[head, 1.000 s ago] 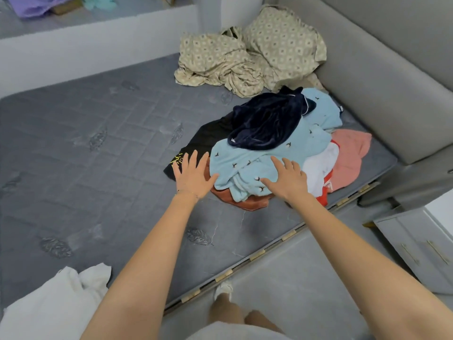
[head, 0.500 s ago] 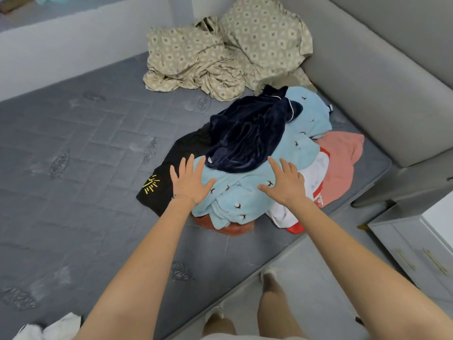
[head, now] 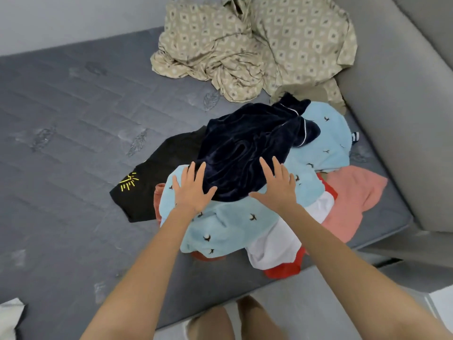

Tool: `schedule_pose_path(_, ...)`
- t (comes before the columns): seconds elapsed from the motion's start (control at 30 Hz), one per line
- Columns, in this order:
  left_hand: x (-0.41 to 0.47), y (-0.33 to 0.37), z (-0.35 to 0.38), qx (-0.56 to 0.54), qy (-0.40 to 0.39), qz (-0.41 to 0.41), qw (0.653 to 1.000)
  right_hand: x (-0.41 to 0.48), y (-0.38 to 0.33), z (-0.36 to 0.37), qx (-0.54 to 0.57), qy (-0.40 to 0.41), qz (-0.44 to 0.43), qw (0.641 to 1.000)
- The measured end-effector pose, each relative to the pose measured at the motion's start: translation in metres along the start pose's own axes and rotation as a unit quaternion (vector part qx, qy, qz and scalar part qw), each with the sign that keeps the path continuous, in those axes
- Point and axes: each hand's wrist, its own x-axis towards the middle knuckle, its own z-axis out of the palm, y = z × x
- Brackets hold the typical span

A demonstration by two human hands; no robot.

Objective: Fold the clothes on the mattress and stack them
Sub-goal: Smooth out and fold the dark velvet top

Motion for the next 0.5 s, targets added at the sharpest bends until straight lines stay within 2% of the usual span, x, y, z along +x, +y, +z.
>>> schedule_pose_path(0.27, 0.091, 0.008, 0.023, -0.097, 0.016, -0.046, 0.994, 0.1, 0.013, 0.01, -0.009, 0.009, -0.056, 0.998)
schedule_pose_path(0.5, 0.137, 0.01, 0.049, -0.131, -0.024, -0.046, 0.99, 0.138, 0.03, 0.038, -0.067, -0.068, -0.049, 0.994)
